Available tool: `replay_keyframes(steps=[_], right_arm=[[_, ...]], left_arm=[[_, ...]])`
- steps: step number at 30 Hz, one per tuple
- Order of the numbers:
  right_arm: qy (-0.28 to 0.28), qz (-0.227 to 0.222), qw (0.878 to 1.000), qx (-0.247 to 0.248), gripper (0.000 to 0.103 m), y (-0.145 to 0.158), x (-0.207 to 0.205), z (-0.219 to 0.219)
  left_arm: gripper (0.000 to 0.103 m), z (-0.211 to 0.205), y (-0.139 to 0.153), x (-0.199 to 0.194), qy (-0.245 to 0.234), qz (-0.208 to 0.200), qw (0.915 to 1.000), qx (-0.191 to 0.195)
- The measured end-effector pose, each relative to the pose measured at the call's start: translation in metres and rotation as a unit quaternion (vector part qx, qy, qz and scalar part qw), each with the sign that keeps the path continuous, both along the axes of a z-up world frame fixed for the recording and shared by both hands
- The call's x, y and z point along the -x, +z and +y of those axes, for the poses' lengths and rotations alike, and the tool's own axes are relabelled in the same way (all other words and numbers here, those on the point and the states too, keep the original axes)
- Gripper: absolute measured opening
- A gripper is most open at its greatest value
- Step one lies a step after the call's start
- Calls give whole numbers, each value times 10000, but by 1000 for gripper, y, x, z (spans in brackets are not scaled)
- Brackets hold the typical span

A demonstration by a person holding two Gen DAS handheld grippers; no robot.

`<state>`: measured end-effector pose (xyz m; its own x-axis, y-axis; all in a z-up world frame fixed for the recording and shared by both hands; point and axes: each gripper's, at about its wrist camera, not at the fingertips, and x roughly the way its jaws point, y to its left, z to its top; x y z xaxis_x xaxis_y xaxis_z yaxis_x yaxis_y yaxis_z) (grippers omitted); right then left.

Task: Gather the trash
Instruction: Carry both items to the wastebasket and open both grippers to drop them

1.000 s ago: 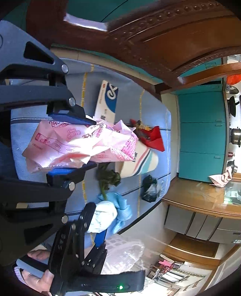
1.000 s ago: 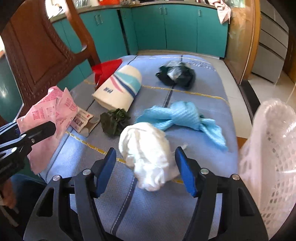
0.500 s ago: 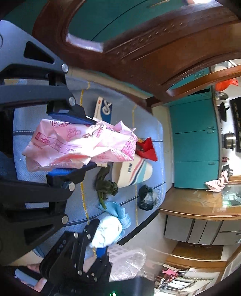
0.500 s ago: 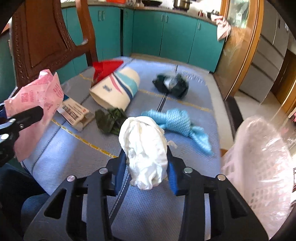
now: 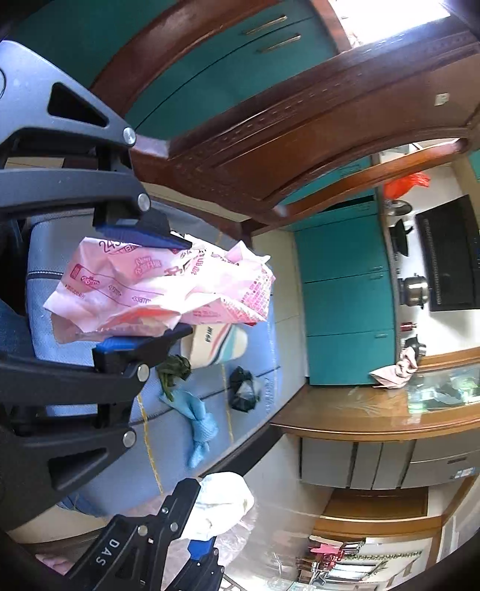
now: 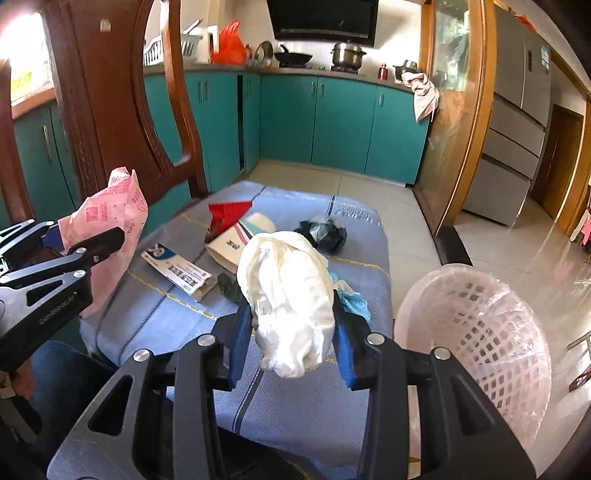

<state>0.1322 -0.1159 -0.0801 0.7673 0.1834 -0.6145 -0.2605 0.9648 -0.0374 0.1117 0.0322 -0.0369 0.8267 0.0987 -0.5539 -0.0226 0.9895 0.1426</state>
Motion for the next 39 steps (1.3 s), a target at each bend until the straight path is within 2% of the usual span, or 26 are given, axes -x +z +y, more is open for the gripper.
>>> replay_keyframes(steps=[5, 16, 22, 27, 31, 35, 39], right_arm=[[-94, -211, 9997, -105, 40, 16, 16, -12], [-188, -415, 9986, -265, 40, 29, 27, -24], [-526, -528, 9962, -447, 40, 37, 31, -62], [-969, -581, 9924, -483, 40, 37, 37, -106], [-1360, -586, 9875, -533, 40, 34, 43, -145], [-1761, -508, 9815, -559, 40, 25, 50, -182], [-2121, -402, 9748, -562, 40, 14, 57, -214]], left_arm=[[41, -8, 13, 14, -63, -187, 9998, -34], [41, -24, 26, 22, -183, -338, 9992, -59], [41, -42, 27, 19, -394, -331, 9987, 23], [41, -76, 26, 10, -749, -290, 9968, 3], [41, -119, 23, -3, -1255, -217, 9918, 97], [41, -167, 13, -21, -1891, 3, 9814, 324], [41, -218, -6, -44, -2452, 468, 9674, 423]])
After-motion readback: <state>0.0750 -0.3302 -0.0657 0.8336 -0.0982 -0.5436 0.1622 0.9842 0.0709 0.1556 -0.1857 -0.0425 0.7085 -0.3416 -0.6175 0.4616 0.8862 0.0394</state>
